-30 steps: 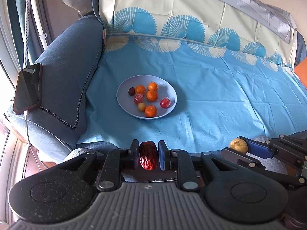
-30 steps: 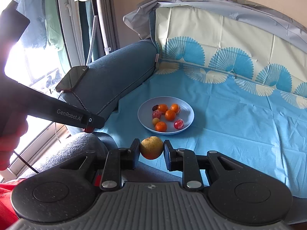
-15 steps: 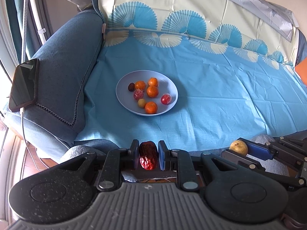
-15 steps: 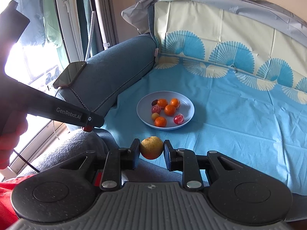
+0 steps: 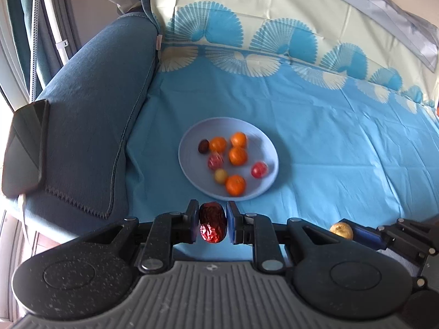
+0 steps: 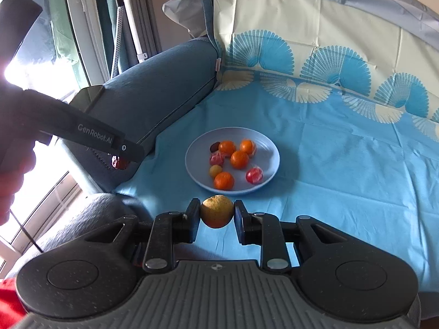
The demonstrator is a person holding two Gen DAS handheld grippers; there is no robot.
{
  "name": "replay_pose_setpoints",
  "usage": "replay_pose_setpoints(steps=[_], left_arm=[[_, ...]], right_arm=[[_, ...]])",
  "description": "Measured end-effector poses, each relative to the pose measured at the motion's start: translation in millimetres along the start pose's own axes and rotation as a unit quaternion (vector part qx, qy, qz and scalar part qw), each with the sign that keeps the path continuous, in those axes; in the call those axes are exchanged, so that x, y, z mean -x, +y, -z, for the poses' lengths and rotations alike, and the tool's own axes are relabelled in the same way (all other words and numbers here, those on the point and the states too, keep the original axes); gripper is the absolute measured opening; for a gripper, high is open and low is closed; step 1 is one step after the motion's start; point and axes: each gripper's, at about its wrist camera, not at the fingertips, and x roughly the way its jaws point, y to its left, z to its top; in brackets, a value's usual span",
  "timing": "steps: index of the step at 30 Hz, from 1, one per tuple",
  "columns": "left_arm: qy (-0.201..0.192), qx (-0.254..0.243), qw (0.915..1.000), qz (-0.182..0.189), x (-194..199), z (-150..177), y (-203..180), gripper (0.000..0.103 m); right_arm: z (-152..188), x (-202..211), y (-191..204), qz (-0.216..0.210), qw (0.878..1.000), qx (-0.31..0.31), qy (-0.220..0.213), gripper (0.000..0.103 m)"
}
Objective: Organize fruits
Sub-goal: 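Carry both fruits over the plate and open both tools to drop them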
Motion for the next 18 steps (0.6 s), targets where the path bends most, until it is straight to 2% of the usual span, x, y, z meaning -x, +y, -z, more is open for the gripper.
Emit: replay_pose_setpoints(steps=[10, 18], left_arm=[[0.015, -0.002, 0.9999, 0.0, -75, -54, 0, 0.023], [0.028, -0.007, 0.9996, 0.005, -143, -81, -1, 0.023]], right_arm=[[-46, -85, -27, 0.006, 1.0, 0.001, 0.006, 0.027], [-62, -157, -48, 0.02, 1.0, 0.008, 0.023, 0.027]])
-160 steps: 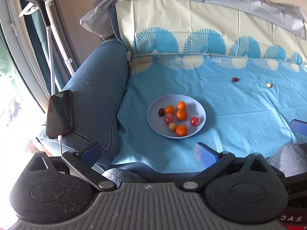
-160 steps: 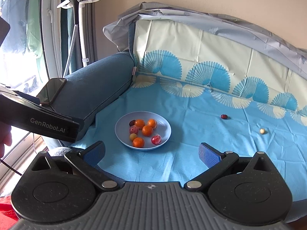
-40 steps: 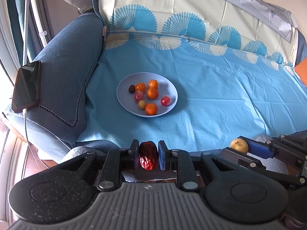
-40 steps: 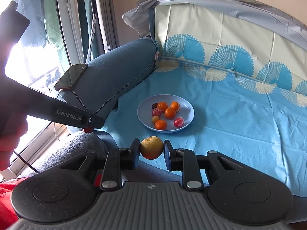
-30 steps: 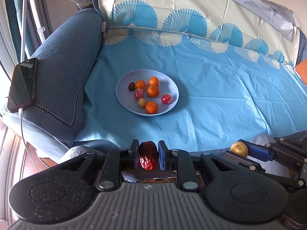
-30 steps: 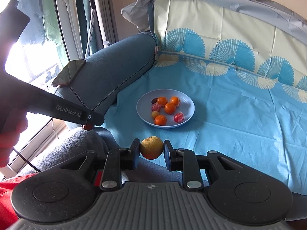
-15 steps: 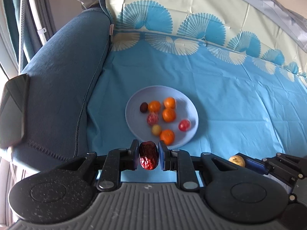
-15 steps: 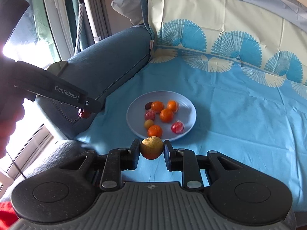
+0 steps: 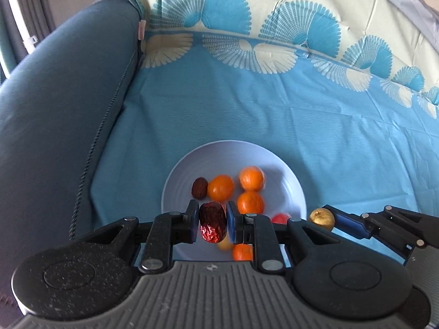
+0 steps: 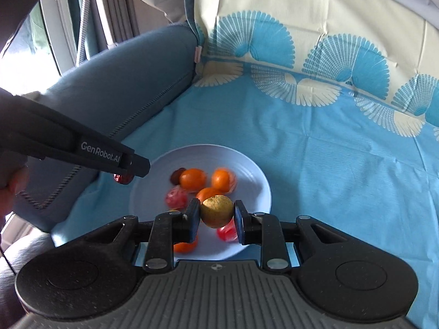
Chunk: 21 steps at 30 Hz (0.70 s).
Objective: Organize fruits
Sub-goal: 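Carry both fruits over the plate and open both tools to drop them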
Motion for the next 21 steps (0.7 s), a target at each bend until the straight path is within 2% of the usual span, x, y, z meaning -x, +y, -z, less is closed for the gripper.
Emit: replay_pose_setpoints(steps=[10, 11, 12, 13, 14, 15, 17, 21], left_arm=[[0.019, -0.015, 0.9997, -0.005, -61, -13, 0, 0.025], [0.019, -0.02, 0.9996, -0.002, -63, -13, 0, 0.043], [0.019, -0.023, 0.9995, 0.002, -63, -12, 0, 0.058], [0.016, -0.021, 0.9997, 0.0, -61, -12, 1, 0.091], [0.008, -0.013, 0.9998, -0.011, -56, -12, 2, 0.102], [-0.008, -0.004, 0.9998, -0.017, -48, -10, 3, 0.103], [-0.019, -0.003, 0.9998, -0.002, -32, -5, 6, 0.103], [-0.008, -0.002, 0.9997, -0.025, -5, 16, 12, 0.103]], right_arm=[[-2, -60, -11, 0.013, 0.999, 0.017, 0.029, 0.028], [-2, -63, -11, 0.014, 0.999, 0.021, 0.029, 0.029], [-2, -66, -12, 0.012, 0.999, 0.024, 0.031, 0.04], [-3, -68, -12, 0.012, 0.999, 0.027, 0.034, 0.049], [-4, -66, -12, 0.013, 0.999, 0.029, 0.031, 0.063], [-4, -63, -11, 0.016, 0.999, 0.031, 0.027, 0.074], [-3, -53, -11, 0.022, 0.999, 0.032, 0.027, 0.082], [7, -19, -7, 0.024, 0.999, 0.022, 0.031, 0.097]])
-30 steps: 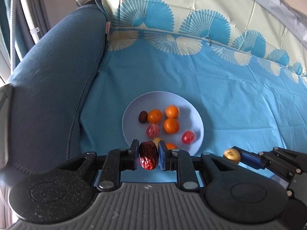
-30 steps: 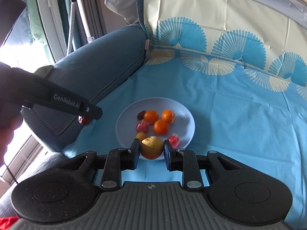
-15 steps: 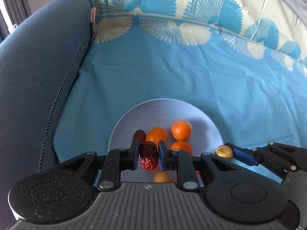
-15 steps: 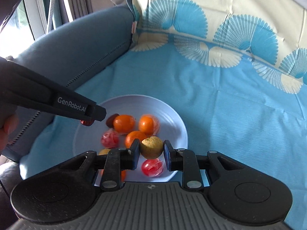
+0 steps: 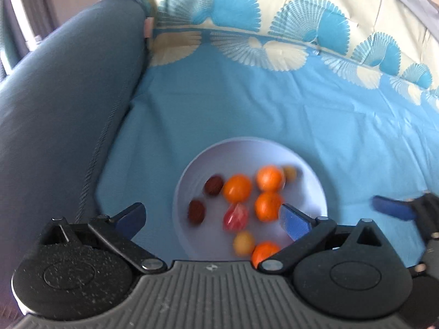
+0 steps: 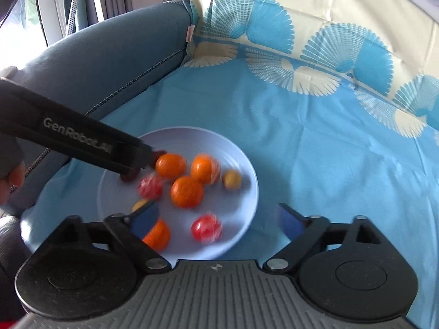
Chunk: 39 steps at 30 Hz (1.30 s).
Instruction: Organize fruits
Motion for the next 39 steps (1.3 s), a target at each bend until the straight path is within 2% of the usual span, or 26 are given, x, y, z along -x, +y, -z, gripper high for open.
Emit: replay_pose_setpoints(steps=[6, 12, 17, 28, 39], left_arm=[[0.012, 0.015, 0.9997, -0.015, 49, 37, 5, 0.103], [-0.012, 0.004, 0.9994, -0.034, 91, 65, -4, 0.103], [-0.031, 0.003, 0.9988, -0.038, 119, 83, -11, 0.103], [-0.06, -0.004, 0.9973, -0.042, 158, 102, -20, 0.103], [-0.064, 0.0, 0.9971, -0.041, 168, 109, -21, 0.103]], right_arm=[[21, 55, 9, 0.009, 0.999, -0.037, -0.001, 0.098], [37, 105, 19, 0.031, 0.998, -0.047, -0.037, 0.101], [50, 131, 30, 0.043, 0.997, -0.039, -0.05, 0.102], [62, 166, 42, 0.049, 0.996, -0.031, -0.072, 0.102], [68, 184, 50, 0.056, 0.995, -0.023, -0.085, 0.102]])
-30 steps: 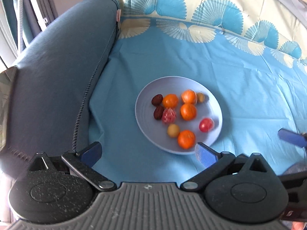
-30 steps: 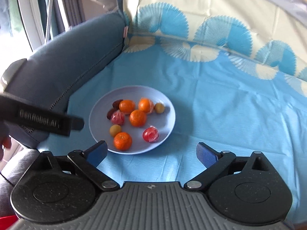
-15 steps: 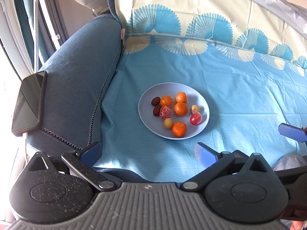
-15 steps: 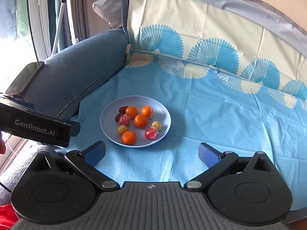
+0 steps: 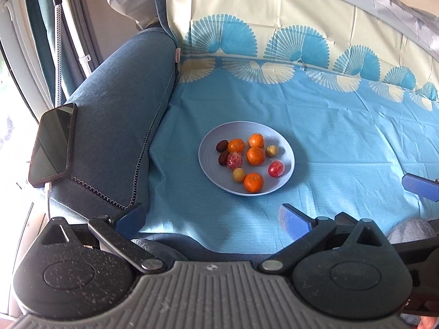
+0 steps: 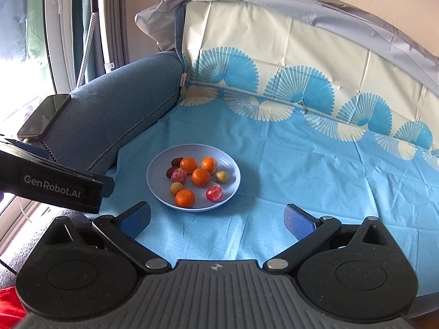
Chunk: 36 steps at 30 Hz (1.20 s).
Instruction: Organize fruits
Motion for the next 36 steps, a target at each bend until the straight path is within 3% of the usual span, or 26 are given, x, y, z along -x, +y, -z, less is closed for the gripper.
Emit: replay_pose_setpoints(steps=[36], left_arm=[[0.002, 0.0, 0.9999, -0.015, -2.7, 2.4, 4.8, 0.103]], right_arm=[[-2.7, -4.4, 1.4, 0.003, 1.0, 0.006, 0.01, 0.102]])
